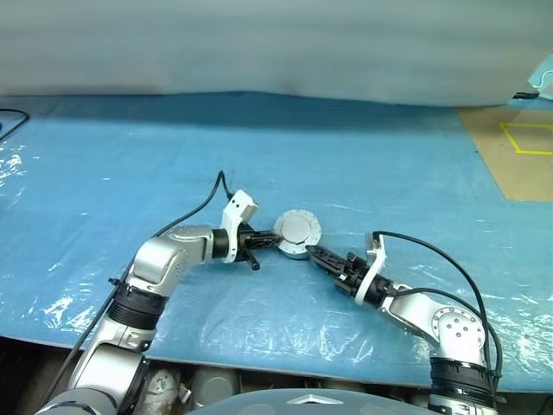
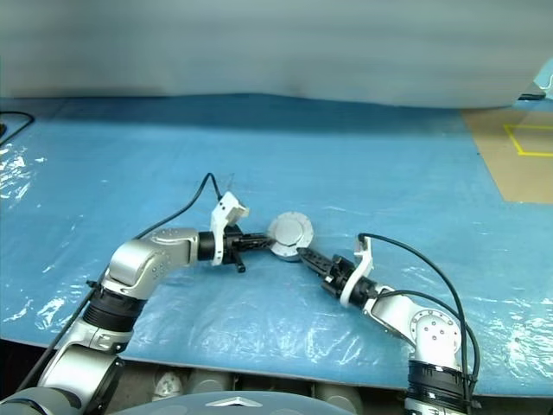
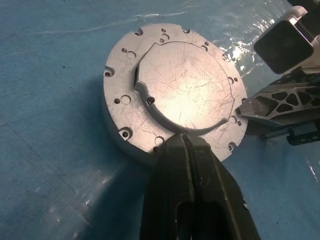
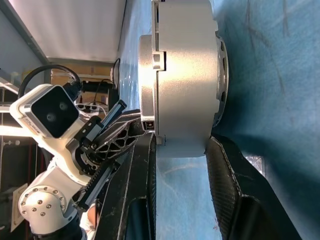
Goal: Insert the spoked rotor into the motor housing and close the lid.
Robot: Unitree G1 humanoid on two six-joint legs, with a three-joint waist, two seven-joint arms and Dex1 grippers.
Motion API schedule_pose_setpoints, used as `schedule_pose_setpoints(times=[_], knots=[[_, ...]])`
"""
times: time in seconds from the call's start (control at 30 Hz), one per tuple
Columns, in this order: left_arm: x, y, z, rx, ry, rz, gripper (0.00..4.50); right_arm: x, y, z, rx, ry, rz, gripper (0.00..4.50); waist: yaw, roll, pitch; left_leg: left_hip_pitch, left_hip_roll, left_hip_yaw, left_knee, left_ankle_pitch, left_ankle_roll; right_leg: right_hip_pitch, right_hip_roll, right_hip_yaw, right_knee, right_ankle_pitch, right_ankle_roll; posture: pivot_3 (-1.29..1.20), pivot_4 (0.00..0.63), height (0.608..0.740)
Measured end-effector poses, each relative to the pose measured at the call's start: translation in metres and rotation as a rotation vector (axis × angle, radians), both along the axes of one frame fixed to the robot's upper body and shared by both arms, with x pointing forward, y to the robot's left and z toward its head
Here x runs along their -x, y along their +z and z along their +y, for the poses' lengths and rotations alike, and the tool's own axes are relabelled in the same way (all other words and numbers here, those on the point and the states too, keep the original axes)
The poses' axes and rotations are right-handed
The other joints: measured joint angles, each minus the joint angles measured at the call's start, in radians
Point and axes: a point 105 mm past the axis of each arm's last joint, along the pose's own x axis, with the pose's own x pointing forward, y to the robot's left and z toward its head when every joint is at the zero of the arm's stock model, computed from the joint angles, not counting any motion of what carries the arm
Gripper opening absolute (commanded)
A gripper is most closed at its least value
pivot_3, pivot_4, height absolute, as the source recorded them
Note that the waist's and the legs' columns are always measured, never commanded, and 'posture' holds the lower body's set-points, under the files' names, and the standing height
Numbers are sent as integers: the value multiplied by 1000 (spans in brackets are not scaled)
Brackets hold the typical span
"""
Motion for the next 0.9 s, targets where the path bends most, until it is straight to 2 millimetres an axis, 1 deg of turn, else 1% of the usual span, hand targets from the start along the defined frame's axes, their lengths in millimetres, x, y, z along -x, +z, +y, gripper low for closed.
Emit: schedule_pose_setpoints(times=[0.03,0.1,0.2,0.27,0.53,0.6,0.67,0.7,0.73,0.83,0.9], knots=[[0,0,0,0,-4,1,0,-2,-1,-2,8,-17,-2,2056,0,0,0,0,0,0,0,0,0,0,0,0,0,0,0,0,150,740],[2,0,-2,7,-13,3,0,-5,-5,-5,14,-47,8,2774,0,0,0,-1,0,0,0,0,0,-1,0,0,0,0,0,0,150,740],[2,0,-2,7,-15,2,0,-10,2,-4,6,-58,-18,3789,-1,1,-1,0,0,0,0,0,0,0,0,0,0,1,1,0,150,740],[2,0,-3,6,-16,3,0,-13,5,-4,4,-64,-30,3789,-1,1,-1,0,0,0,0,0,0,0,0,0,0,1,1,0,150,740],[3,-1,-2,6,-21,8,0,-14,4,-6,-25,-89,-17,3789,-1,1,-1,0,0,0,0,0,0,0,0,0,0,1,1,0,150,740],[3,-1,-2,6,-21,8,0,-14,4,-6,-32,-94,-13,3381,-1,1,-1,0,0,0,0,0,0,0,0,0,0,1,1,0,150,740],[3,-1,-2,6,-22,8,0,-13,1,-7,-35,-99,3,2866,0,1,-1,-1,0,0,0,0,0,0,0,0,0,1,1,0,150,740],[4,-1,-2,6,-23,8,0,-11,-1,-8,-38,-100,15,2529,0,1,-1,-1,0,0,0,0,0,-1,0,0,0,1,1,0,150,740],[4,-1,-2,7,-25,7,0,-10,-2,-8,-49,-99,21,2101,0,1,-1,-1,0,0,0,0,0,-1,0,0,0,1,1,0,150,740],[4,-1,-2,6,-21,7,0,-8,1,-8,-65,-84,17,1107,-1,1,-1,-1,0,0,0,0,0,-1,0,0,0,1,1,0,150,740],[4,-1,-2,7,-20,6,0,-7,2,-10,-58,-77,15,1024,0,1,-1,-1,0,0,0,0,0,-1,0,0,0,1,1,0,150,740]])
